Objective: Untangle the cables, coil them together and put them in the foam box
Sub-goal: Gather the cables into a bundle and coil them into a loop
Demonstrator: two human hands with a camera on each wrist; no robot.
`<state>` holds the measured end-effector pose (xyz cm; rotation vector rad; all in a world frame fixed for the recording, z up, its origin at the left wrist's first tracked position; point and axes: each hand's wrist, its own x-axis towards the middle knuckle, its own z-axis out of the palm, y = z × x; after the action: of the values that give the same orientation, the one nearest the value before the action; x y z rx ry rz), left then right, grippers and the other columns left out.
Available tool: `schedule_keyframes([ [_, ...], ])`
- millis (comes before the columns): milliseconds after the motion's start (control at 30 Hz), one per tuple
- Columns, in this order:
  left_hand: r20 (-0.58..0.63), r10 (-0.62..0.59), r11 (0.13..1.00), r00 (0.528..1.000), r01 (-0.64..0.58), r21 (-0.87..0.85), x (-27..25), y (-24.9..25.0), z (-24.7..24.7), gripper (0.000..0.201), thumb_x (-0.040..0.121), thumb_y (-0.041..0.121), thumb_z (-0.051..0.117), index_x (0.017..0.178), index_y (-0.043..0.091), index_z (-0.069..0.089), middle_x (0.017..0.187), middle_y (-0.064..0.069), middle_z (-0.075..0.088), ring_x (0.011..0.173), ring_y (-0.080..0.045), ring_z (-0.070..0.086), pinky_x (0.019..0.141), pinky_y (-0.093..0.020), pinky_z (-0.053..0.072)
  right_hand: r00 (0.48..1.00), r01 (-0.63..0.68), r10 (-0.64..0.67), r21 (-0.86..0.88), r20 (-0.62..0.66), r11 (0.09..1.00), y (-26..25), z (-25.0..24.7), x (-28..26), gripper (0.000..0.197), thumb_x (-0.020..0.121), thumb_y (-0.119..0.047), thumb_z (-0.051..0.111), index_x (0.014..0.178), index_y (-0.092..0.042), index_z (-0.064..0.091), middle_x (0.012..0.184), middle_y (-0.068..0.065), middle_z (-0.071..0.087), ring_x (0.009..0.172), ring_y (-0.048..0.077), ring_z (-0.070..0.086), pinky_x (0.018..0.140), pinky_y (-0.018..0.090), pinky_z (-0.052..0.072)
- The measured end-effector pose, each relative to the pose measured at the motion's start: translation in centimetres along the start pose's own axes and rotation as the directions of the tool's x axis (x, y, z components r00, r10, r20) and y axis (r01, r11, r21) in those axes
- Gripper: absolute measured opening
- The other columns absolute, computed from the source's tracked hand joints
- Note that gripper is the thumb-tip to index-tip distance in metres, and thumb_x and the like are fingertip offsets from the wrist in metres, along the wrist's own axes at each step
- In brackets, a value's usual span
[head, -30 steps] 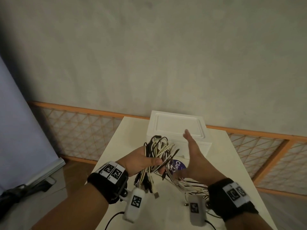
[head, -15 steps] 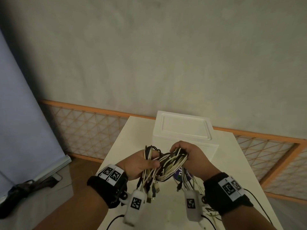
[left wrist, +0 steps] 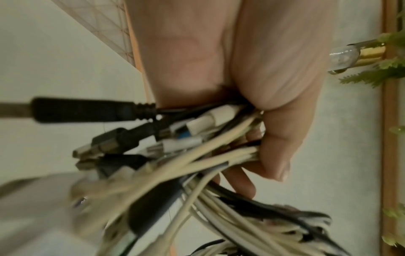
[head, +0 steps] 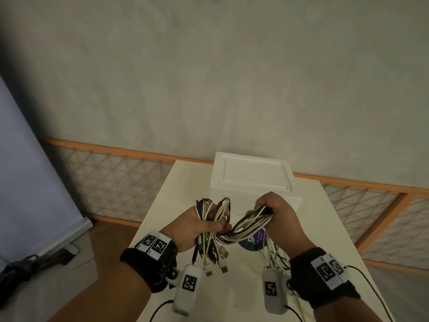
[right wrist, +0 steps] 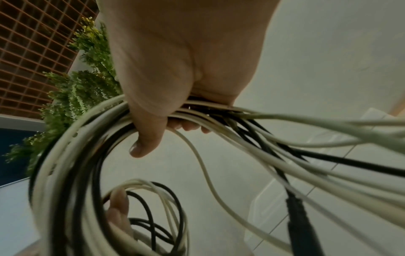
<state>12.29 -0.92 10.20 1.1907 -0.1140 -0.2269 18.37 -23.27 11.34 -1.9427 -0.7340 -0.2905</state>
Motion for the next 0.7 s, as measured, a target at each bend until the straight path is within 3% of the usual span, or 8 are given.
schedule_keyframes([
  [100,-0.063,-0.073,0.996,0.995,0.070,-0.049,0.0,0.3,-0.5,0.012,0.075,0.003,0.065,0.086,0.003,0.069,0.074,-0.014,0.064,0.067,-0.024,0.065,0.067,-0.033,0.055,0.996,-0.085,0.088,0.146,-0.015,0.986,0.0,-0.5,-0.2,0.025,0.067,-0.007,0.064,0.073,-0.030,0.059,0.078,-0.007,0.057,0.071,0.025,0.065,0.077,0.041,0.057],
  [233,-0.019,-0.119,0.992,0.993,0.120,0.046,-0.4,1.0,-1.0,0.023,0.083,0.023,0.063,0.067,0.015,0.049,0.057,0.000,0.036,0.044,-0.009,0.032,0.047,-0.022,0.032,0.978,-0.082,0.141,-0.342,0.153,0.936,1.6,-2.4,-1.0,0.048,0.067,0.003,0.069,0.074,-0.041,0.052,0.072,-0.010,0.058,0.073,0.002,0.057,0.066,0.024,0.045],
  [267,-0.030,-0.131,0.984,0.991,0.134,0.118,-0.4,1.1,-1.0,0.028,0.084,0.026,0.063,0.064,0.016,0.046,0.055,0.002,0.033,0.043,-0.009,0.028,0.046,-0.021,0.027,0.934,-0.092,0.239,-0.468,0.265,0.879,1.9,-2.7,-1.3,0.048,0.065,-0.008,0.075,0.082,-0.045,0.051,0.081,-0.014,0.059,0.080,0.000,0.055,0.071,0.026,0.046],
  [367,-0.049,-0.147,0.897,0.988,0.154,0.413,-0.4,1.2,-0.5,0.037,0.087,0.028,0.069,0.059,0.021,0.046,0.052,0.004,0.032,0.043,-0.011,0.027,0.047,-0.024,0.023,0.626,-0.123,0.613,-0.715,0.482,0.688,1.7,-2.9,-2.0,0.093,0.056,-0.032,0.082,0.136,-0.036,0.035,0.133,-0.009,0.043,0.128,0.015,0.037,0.105,0.035,0.036],
  [400,-0.026,-0.144,0.850,0.989,0.137,0.508,-0.4,1.3,-0.1,0.034,0.088,0.026,0.069,0.059,0.027,0.051,0.049,0.007,0.036,0.042,-0.009,0.031,0.047,-0.023,0.026,0.619,-0.117,0.603,-0.700,0.503,0.704,1.3,-2.3,-2.0,0.103,0.059,-0.032,0.082,0.144,-0.030,0.024,0.143,-0.006,0.033,0.137,0.018,0.026,0.112,0.031,0.027],
  [500,0.113,-0.153,0.662,0.982,0.017,0.750,-0.3,1.0,1.0,0.025,0.086,0.016,0.069,0.073,0.033,0.058,0.052,0.017,0.050,0.049,0.008,0.048,0.054,-0.011,0.035,0.859,0.038,0.235,-0.514,0.455,0.857,-1.7,1.6,-1.8,0.103,0.068,-0.035,0.078,0.150,-0.025,0.016,0.152,-0.006,0.019,0.141,0.011,0.014,0.111,0.019,0.011],
  [567,0.161,-0.163,0.608,0.973,-0.029,0.794,-0.3,0.5,1.1,0.025,0.079,0.012,0.069,0.068,0.029,0.054,0.060,0.015,0.053,0.057,0.005,0.048,0.062,-0.018,0.038,0.905,0.106,0.065,-0.372,0.420,0.922,-3.2,4.6,-1.5,0.082,0.072,-0.026,0.075,0.144,-0.027,0.033,0.145,-0.006,0.037,0.133,0.008,0.031,0.112,0.026,0.022],
  [700,0.148,-0.259,0.654,0.955,0.060,0.754,-1.3,0.4,-0.5,0.033,0.080,0.015,0.073,0.055,0.023,0.052,0.052,0.008,0.051,0.051,-0.007,0.046,0.056,-0.021,0.040,0.929,-0.041,0.115,-0.210,0.352,0.977,-3.3,5.9,-1.0,0.041,0.069,0.002,0.060,0.101,-0.025,0.060,0.098,-0.011,0.061,0.094,0.007,0.057,0.086,0.030,0.047],
])
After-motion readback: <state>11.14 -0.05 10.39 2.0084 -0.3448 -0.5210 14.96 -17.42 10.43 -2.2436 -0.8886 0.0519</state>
